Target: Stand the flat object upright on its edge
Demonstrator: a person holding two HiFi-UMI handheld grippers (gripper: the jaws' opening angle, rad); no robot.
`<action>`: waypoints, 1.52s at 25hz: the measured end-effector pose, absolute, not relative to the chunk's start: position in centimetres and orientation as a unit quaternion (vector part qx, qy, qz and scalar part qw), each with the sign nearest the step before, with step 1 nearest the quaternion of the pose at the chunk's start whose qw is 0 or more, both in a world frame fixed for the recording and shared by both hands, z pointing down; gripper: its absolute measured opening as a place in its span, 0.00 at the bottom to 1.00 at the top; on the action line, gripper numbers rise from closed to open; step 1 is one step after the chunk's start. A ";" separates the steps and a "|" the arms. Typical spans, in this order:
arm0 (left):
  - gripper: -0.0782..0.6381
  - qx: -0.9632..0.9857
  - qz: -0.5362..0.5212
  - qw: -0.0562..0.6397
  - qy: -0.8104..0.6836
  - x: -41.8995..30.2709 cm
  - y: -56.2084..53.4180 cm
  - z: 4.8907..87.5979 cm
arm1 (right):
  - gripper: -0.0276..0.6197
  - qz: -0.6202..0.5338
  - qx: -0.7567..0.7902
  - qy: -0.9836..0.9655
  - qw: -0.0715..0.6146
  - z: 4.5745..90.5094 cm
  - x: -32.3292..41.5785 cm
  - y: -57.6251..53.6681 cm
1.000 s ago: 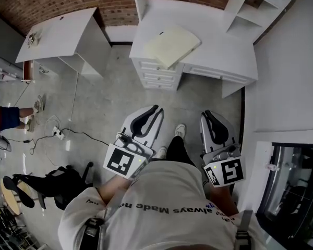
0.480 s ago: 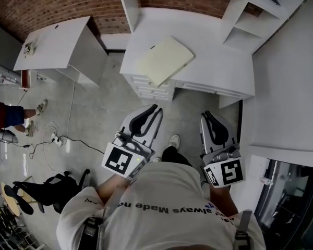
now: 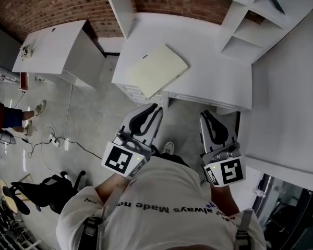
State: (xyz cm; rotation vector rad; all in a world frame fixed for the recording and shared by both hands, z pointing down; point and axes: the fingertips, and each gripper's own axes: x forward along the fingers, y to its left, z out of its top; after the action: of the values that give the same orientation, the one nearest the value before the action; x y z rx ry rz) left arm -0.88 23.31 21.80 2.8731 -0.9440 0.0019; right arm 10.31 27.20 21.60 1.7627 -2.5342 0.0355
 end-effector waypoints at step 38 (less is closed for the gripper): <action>0.19 0.950 -0.014 0.068 -0.303 -2.0 -7.4 21.9 | 0.10 -0.010 0.557 -0.829 0.054 21.7 7.7 -4.4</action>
State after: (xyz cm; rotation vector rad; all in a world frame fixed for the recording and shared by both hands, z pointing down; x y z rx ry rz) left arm -1.98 -7.38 21.95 2.8636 -0.9131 -0.0426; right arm 7.73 -4.41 21.67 1.6918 -2.5175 -0.0314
